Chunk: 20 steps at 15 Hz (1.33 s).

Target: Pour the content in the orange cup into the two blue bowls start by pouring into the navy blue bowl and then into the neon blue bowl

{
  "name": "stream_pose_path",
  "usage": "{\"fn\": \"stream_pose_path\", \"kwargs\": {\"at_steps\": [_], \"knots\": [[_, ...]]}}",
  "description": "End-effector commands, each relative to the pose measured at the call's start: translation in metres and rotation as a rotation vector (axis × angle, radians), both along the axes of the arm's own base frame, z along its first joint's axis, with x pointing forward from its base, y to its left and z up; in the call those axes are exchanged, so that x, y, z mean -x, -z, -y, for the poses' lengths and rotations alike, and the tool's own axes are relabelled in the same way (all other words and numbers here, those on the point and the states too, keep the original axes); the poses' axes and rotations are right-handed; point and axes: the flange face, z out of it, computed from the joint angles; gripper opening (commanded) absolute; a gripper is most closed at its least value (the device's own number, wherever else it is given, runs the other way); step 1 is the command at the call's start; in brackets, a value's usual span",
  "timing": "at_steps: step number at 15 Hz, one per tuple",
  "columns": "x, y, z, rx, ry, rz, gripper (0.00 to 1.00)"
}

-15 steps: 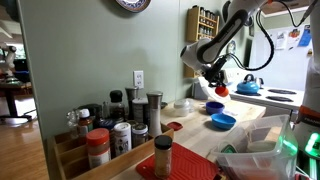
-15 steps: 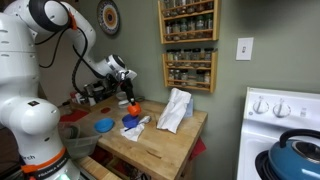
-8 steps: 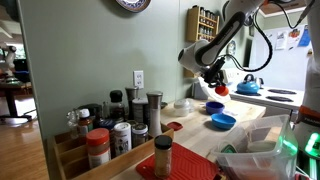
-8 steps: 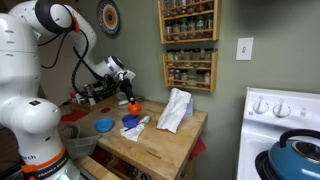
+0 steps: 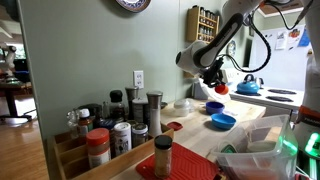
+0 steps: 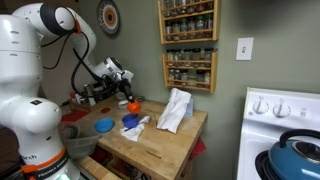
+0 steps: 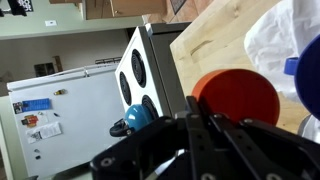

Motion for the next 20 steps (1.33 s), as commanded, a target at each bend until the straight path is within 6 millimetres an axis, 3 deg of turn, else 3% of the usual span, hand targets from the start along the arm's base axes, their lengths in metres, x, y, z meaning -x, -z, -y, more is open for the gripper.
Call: {"fn": "stream_pose_path", "kwargs": {"at_steps": [1,20], "knots": [[-0.002,0.004,-0.008,0.07,-0.009,-0.008,0.01],[-0.005,0.02,-0.037,0.198,-0.056,-0.036,0.01]]}}
